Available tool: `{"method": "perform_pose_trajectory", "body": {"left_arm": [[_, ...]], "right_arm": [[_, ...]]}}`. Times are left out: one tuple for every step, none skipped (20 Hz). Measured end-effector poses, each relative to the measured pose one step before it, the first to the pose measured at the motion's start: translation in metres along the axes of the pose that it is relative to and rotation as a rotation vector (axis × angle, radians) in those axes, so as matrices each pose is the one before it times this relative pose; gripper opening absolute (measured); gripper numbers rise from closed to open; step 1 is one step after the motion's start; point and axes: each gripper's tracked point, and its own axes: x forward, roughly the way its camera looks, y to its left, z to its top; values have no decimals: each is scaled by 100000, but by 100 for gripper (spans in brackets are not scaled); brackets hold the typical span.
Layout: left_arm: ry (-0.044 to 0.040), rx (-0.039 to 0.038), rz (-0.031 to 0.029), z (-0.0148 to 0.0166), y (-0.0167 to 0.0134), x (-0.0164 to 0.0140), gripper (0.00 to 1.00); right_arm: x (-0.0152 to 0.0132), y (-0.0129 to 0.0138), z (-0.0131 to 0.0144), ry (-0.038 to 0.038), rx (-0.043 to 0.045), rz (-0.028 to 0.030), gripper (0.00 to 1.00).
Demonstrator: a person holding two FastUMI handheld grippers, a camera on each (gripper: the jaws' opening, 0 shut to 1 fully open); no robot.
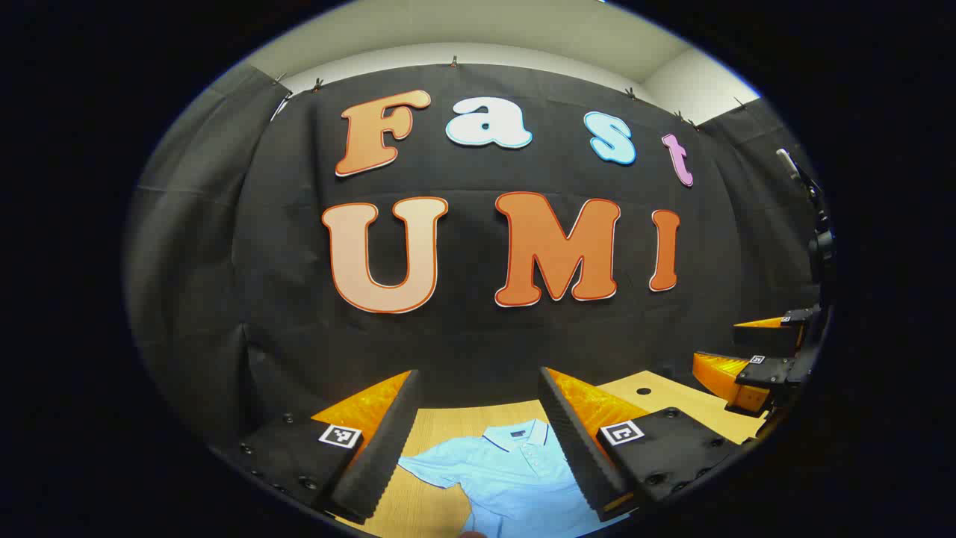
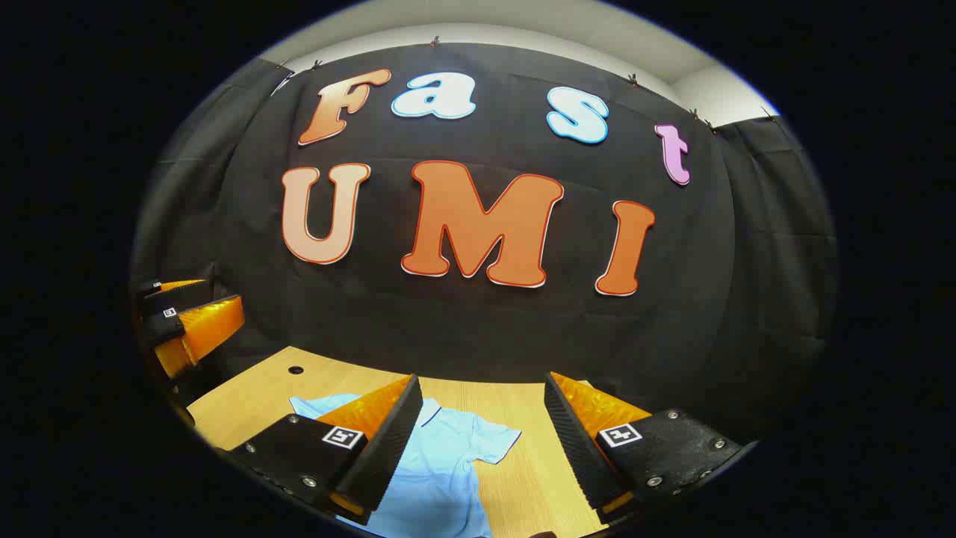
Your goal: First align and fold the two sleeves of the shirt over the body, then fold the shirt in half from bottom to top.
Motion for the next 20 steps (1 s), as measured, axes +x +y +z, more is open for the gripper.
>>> {"method": "perform_pose_trajectory", "body": {"left_arm": [[-261, 770, 96, 39, 117, -106, 100], [-162, 416, 235, 73, 320, -148, 100], [15, 19, -191, -78, -11, -93, 100], [-7, 5, 322, 94, 195, -115, 100], [-82, 142, 487, -149, 419, -101, 100], [-426, 220, 1176, 77, 535, -62, 100], [-203, -413, 306, -3, 291, -16, 100], [708, -179, -535, -208, 97, -113, 100], [183, -60, 356, -217, 396, -115, 100], [-302, -364, -230, 31, 375, -81, 100], [3, -115, -195, -222, 307, -59, 100], [126, 62, 6, -23, 429, -203, 100], [37, -173, -472, -144, 248, 122, 100], [106, -385, -369, -79, 320, 8, 100], [-118, -348, -1046, -133, 153, -38, 100], [-381, 159, -429, -9, 247, -60, 100], [-308, 313, -553, -156, 129, 59, 100], [51, 580, -232, -78, 158, 4, 100], [132, 287, -127, -358, 155, 54, 100], [220, -192, -440, -137, -96, 177, 100]], "right_arm": [[19, 97, 111, -360, 7, -112, 99], [-6, 104, 216, -502, -337, -21, 99], [-80, 71, 177, -511, -433, -293, 99], [-26, 118, 166, -292, -127, -93, 99], [-63, 241, 27, 65, 67, 27, 99], [-94, 74, -171, 107, 72, -506, 99], [-122, 41, -136, 236, -23, -678, 99], [-150, 94, -302, 809, -489, -562, 99], [-82, -23, -76, 203, -262, -943, 99], [-162, 138, 7, 270, 157, -423, 99], [-69, 113, -30, 523, 460, -791, 99], [-52, 31, 39, 383, 830, -789, 99], [44, 189, 124, 113, 844, -470, 99], [-93, 245, 158, -179, 351, -447, 99], [72, 99, 27, 264, -243, -786, 99], [130, -17, -119, 466, -813, -706, 99], [145, -38, -234, 1287, -690, -820, 99], [127, 18, -472, 1647, -350, -546, 99], [235, -83, -404, 2108, -421, -460, 99], [370, -164, -509, 1913, -562, -389, 99]]}}
